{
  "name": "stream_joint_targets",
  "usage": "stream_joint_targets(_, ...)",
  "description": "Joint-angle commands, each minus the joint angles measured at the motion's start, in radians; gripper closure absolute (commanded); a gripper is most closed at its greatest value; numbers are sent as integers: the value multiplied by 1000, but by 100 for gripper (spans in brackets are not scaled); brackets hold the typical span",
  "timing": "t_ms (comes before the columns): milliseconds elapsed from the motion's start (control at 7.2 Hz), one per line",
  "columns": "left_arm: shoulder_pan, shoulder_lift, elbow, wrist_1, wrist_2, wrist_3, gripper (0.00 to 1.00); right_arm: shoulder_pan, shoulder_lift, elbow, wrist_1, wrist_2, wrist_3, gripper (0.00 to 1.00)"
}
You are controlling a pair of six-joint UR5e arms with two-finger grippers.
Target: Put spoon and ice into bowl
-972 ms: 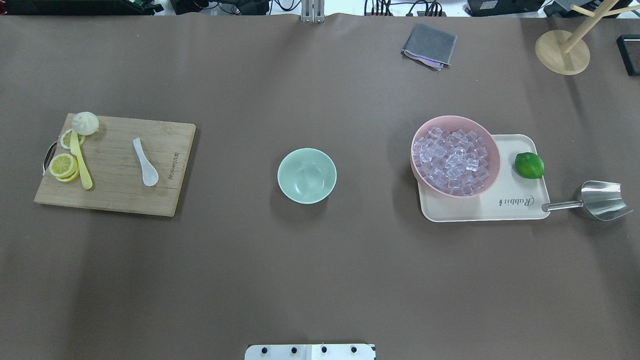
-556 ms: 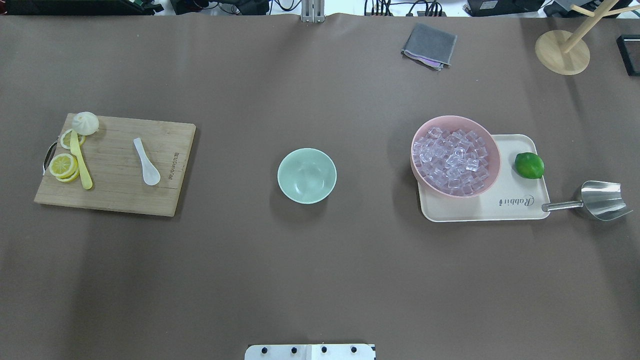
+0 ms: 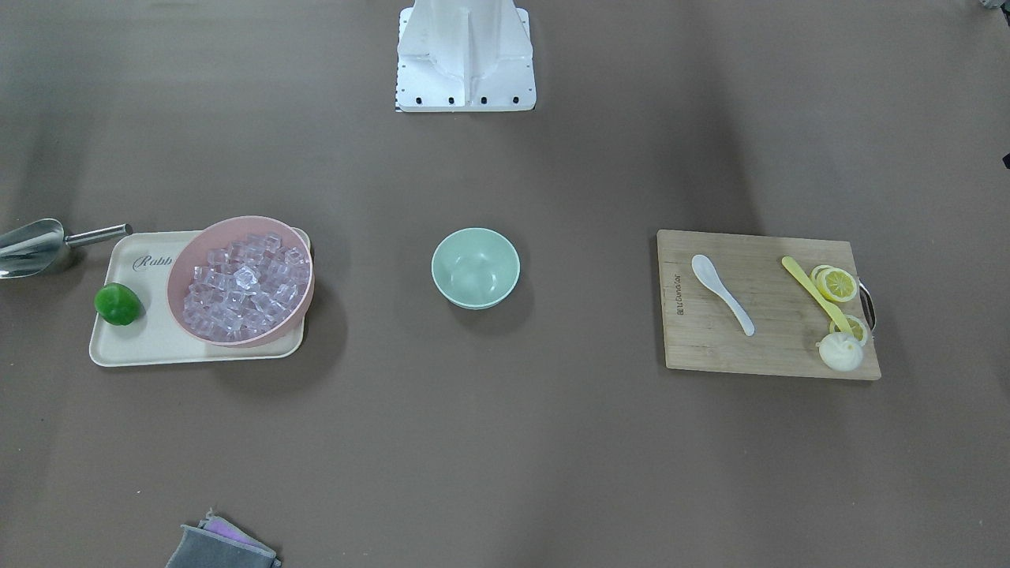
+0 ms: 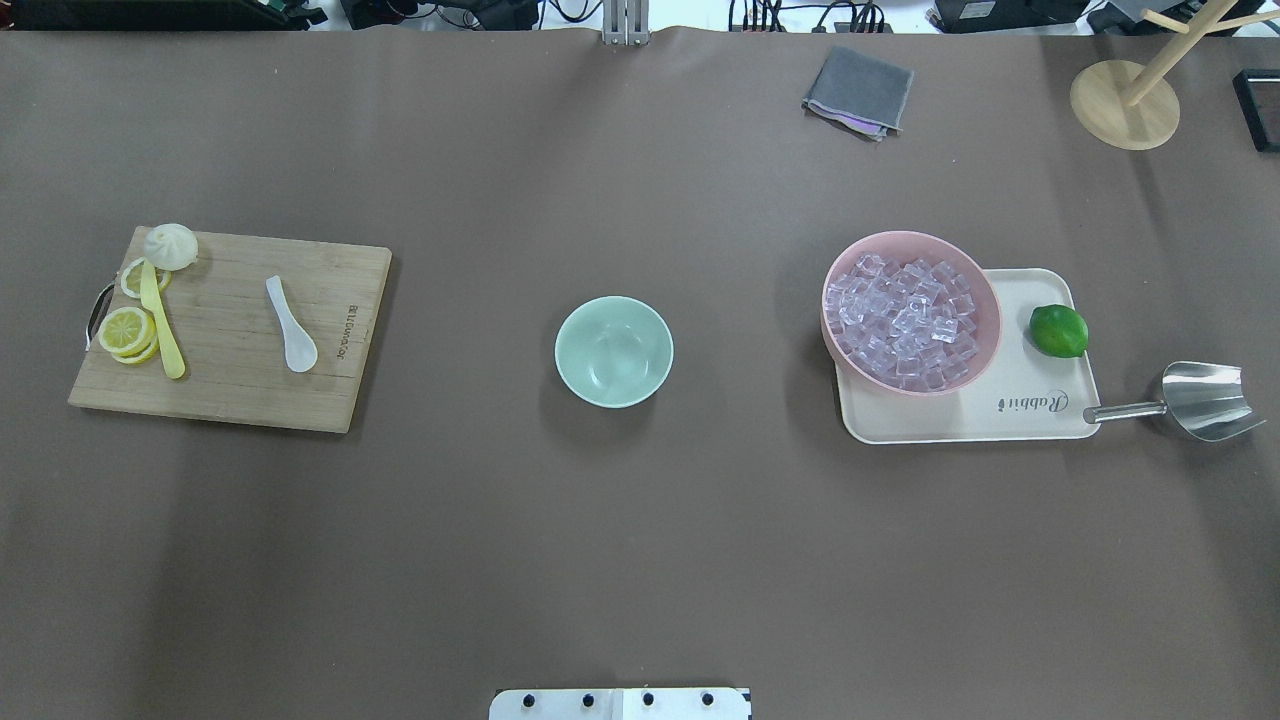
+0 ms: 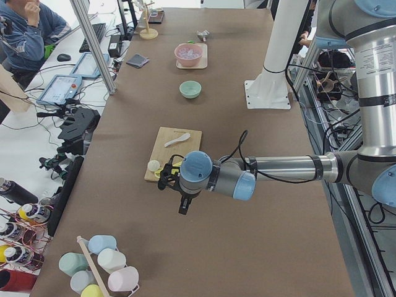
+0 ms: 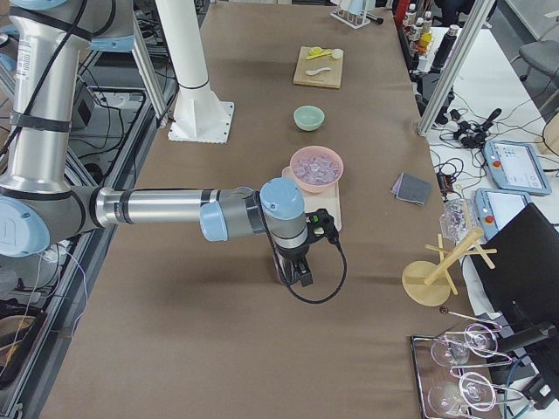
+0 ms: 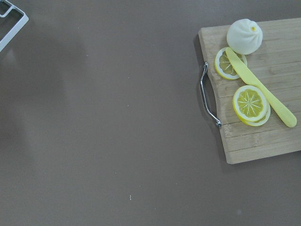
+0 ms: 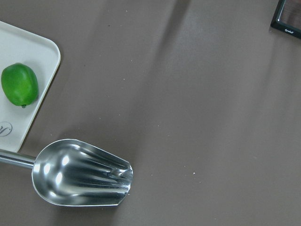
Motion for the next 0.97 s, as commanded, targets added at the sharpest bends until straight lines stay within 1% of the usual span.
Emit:
stream_joint_targets(0, 1, 3, -7, 2, 48, -32, 2, 0, -9, 0, 0, 5, 1, 0)
stream_joint_targets(139, 4, 3, -9, 2, 103, -39, 2, 0, -9, 0, 0, 7, 3, 0)
stream_joint_targets(278, 4, 3, -9, 6, 139, -43, 2, 0, -9, 0, -1, 7, 3, 0)
stream_joint_targets(417, 4, 33, -12, 11, 110, -43, 2, 0, -11, 0, -1, 8, 7, 0)
stream_joint_targets(556, 1, 44, -12, 11, 16, -47, 2, 0, -12, 1, 0, 24, 34, 0)
stream_joint_targets(694, 1, 47, -9, 2, -43, -131, 2, -2, -6, 3, 2, 47, 97, 0)
stream_joint_targets(833, 1, 49, -24, -70, -48, -183, 2, -3, -1, 3, 43, 47, 155, 0)
